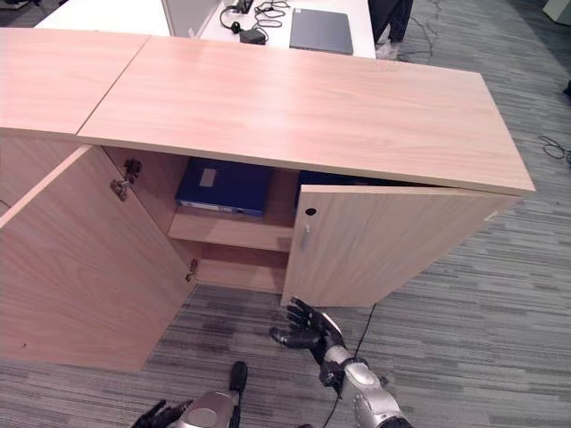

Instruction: Put the empty folder in the office cabinet

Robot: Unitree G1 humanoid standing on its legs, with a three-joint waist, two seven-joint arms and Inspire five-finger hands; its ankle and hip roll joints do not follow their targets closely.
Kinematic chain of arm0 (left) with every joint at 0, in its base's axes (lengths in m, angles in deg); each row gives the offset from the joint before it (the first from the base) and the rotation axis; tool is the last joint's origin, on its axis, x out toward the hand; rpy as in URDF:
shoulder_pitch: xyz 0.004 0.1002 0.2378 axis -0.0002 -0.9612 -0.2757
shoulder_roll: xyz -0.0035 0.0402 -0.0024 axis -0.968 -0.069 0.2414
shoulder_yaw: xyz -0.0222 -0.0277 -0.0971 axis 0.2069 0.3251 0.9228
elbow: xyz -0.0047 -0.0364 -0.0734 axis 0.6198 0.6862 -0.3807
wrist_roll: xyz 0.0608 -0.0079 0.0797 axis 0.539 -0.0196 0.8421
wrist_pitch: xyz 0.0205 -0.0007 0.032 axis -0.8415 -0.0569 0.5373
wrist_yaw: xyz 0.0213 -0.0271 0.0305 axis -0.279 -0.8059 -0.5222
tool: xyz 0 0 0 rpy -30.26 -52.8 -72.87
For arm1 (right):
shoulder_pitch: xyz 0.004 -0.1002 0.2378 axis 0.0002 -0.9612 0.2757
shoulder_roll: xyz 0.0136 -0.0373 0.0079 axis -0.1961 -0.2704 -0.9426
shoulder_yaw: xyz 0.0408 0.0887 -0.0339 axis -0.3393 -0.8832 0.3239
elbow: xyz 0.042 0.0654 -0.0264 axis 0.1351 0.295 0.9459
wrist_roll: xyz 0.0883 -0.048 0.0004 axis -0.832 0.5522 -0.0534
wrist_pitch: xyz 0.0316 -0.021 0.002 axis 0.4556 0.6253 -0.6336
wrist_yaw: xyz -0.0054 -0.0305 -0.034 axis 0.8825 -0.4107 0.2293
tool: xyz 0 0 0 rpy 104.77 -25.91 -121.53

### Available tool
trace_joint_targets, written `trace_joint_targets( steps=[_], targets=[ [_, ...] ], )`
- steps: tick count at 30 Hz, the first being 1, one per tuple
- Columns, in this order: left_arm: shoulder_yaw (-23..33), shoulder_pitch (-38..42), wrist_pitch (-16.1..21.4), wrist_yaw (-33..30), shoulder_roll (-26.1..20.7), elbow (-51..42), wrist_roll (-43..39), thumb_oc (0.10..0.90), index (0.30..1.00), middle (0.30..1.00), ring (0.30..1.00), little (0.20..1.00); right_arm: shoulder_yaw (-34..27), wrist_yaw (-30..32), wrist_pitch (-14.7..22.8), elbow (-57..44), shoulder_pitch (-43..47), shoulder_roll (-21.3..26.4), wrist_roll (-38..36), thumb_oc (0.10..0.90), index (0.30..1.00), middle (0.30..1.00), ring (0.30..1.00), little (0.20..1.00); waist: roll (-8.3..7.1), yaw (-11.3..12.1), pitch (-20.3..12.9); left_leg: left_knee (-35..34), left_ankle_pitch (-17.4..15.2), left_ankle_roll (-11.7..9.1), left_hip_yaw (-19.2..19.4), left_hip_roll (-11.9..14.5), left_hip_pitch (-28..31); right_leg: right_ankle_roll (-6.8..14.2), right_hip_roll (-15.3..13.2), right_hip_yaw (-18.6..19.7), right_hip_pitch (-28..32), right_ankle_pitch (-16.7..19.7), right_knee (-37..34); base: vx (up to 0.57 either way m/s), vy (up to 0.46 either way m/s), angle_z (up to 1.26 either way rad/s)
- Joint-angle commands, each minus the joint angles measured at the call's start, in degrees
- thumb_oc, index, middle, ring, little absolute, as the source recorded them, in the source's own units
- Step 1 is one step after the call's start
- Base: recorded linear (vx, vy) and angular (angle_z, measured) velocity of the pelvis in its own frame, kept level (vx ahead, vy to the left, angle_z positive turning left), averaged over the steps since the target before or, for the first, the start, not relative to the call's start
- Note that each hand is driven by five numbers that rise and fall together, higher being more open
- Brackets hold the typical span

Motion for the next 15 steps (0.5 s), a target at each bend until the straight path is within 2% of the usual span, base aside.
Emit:
trace_joint_targets(
  steps=[1, 3, 4, 6, 12, 15],
  targets=[
    [-0.5, -0.7, 1.8, -0.7, -0.5, 3.9, -3.3, 0.8, 0.9, 0.9, 0.9, 0.9, -2.9, 4.2, 2.7, 3.8, -0.8, -1.6, 5.0, 0.8, 0.9, 0.9, 0.9, 0.9, -0.08, -0.9, -5.0, -0.6, -3.5, -4.6, -0.6, 5.5, -0.8, -1.0, 0.8, 3.1, -4.4, -5.1, 1.1, 0.07, 0.132, 0.14],
    [-0.4, -0.4, 1.9, -0.9, -0.5, 3.9, -3.7, 0.8, 0.9, 0.9, 0.9, 0.9, -4.5, 5.3, 2.7, 7.4, -0.6, -2.4, 5.1, 0.8, 0.9, 0.9, 0.9, 0.9, 0.14, -0.8, -5.1, -0.6, -3.6, -4.4, -1.0, 5.0, -0.8, -0.8, 0.4, 2.9, -4.3, -5.0, 1.3, 0.06, 0.106, 0.06],
    [-0.4, 0.1, 2.1, -1.6, -0.8, 4.2, -3.3, 0.8, 0.9, 0.9, 0.9, 0.9, -6.5, 7.1, 2.6, 15.1, 0.3, -3.5, 7.4, 0.8, 0.9, 0.9, 0.9, 0.9, 0.41, -0.6, -5.4, -0.6, -4.1, -4.0, -1.7, 4.0, -0.9, -0.6, -0.2, 2.7, -4.3, -4.9, 1.6, 0.07, 0.114, 0.05],
    [-0.1, 0.5, 2.1, -2.0, -1.3, 4.6, -2.5, 0.8, 0.9, 0.9, 0.9, 0.9, -7.3, 9.7, 2.1, 20.2, 0.8, -3.6, 13.1, 0.8, 0.9, 0.9, 0.9, 0.9, 0.65, -0.2, -5.7, -0.6, -4.6, -3.6, -2.5, 3.2, -0.8, -0.3, -0.7, 2.4, -4.1, -4.8, 1.7, 0.07, 0.111, 0.08],
    [0.9, 1.1, 2.4, -3.7, -2.3, 8.2, 2.0, 0.8, 0.9, 0.9, 0.9, 0.9, -10.5, 11.2, 1.9, 26.8, 0.8, -6.3, 12.0, 0.8, 0.9, 0.9, 0.9, 0.9, 0.92, 0.1, -6.4, -0.6, -5.7, -2.4, -4.0, 1.0, -0.3, 0.7, -2.4, 2.6, -3.7, -4.1, 2.0, 0.07, 0.118, 0.09],
    [3.8, 0.8, 1.9, -4.3, -3.5, 11.1, 2.7, 0.8, 0.9, 0.9, 0.9, 0.9, -12.5, 11.1, 1.5, 31.6, -0.1, -7.9, 10.8, 0.8, 0.9, 0.9, 0.9, 0.9, 0.93, 0.3, -7.1, -0.6, -6.6, -1.7, -4.5, -0.2, 0.2, 1.5, -3.4, 3.0, -3.5, -3.4, 2.3, 0.09, 0.11, 0.01]
  ],
)
